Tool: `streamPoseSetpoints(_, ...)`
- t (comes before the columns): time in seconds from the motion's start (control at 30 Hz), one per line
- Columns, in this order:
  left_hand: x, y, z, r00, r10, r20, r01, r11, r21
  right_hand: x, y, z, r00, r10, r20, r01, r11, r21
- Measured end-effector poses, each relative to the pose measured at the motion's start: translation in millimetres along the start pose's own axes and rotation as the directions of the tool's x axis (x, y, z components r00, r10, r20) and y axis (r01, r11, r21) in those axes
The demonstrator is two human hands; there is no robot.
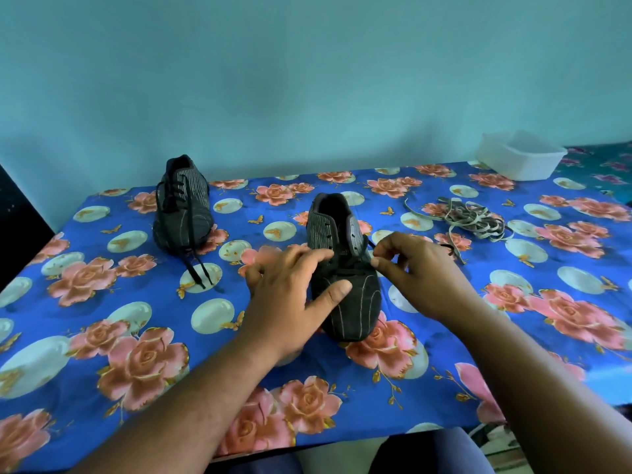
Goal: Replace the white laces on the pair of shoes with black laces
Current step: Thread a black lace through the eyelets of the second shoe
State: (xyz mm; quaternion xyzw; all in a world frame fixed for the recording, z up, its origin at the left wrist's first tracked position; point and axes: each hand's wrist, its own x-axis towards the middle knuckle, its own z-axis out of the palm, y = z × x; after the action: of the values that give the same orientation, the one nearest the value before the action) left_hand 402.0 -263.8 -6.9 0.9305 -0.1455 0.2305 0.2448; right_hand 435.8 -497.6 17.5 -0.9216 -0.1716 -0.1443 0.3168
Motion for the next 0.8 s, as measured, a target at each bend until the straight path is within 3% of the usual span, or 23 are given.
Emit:
streamPoseSetpoints(0.1, 19, 8, -4, 0.999, 0.024, 0.036, -0.025, 0.999, 0.032, -2, -1, 3, 0.993, 0.12, -0.011, -0.121, 0.992, -0.035)
streamPoseSetpoints(0.23, 38, 26, -2, 0.988, 0.003, 0.155, -0.047, 0.96, 0.277, 5, -15, 9, 0.917, 0.384, 0.106, -0.378, 0.923, -0.075)
streamPoseSetpoints(0.4, 54, 43, -3, 0.974, -0.109, 0.197, 0.03, 0.931, 0.364, 17, -18, 8, 0.851, 0.501, 0.155, -0.505, 0.863, -0.019)
streamPoseSetpoints(0.5, 57, 39, -5, 0.948, -0.213, 0.238, 0.183, 0.973, 0.144, 18, -15, 4, 0.823, 0.542, 0.17, -0.566, 0.81, 0.156)
streamPoseSetpoints(0.57, 58, 30, -5, 0.908, -0.297, 0.295, 0.358, 0.916, -0.18, 17, -17, 0, 0.816, 0.561, 0.14, -0.571, 0.744, 0.348)
streamPoseSetpoints(0.67, 54, 30, -20, 0.835, -0.361, 0.416, 0.549, 0.601, -0.581, 15, -31, -11, 0.807, 0.564, 0.174, -0.536, 0.577, 0.616)
streamPoseSetpoints(0.8, 68, 42, -57, 0.833, -0.36, 0.419, 0.536, 0.34, -0.773, 24, -63, -40, 0.869, 0.454, 0.197, -0.436, 0.516, 0.737)
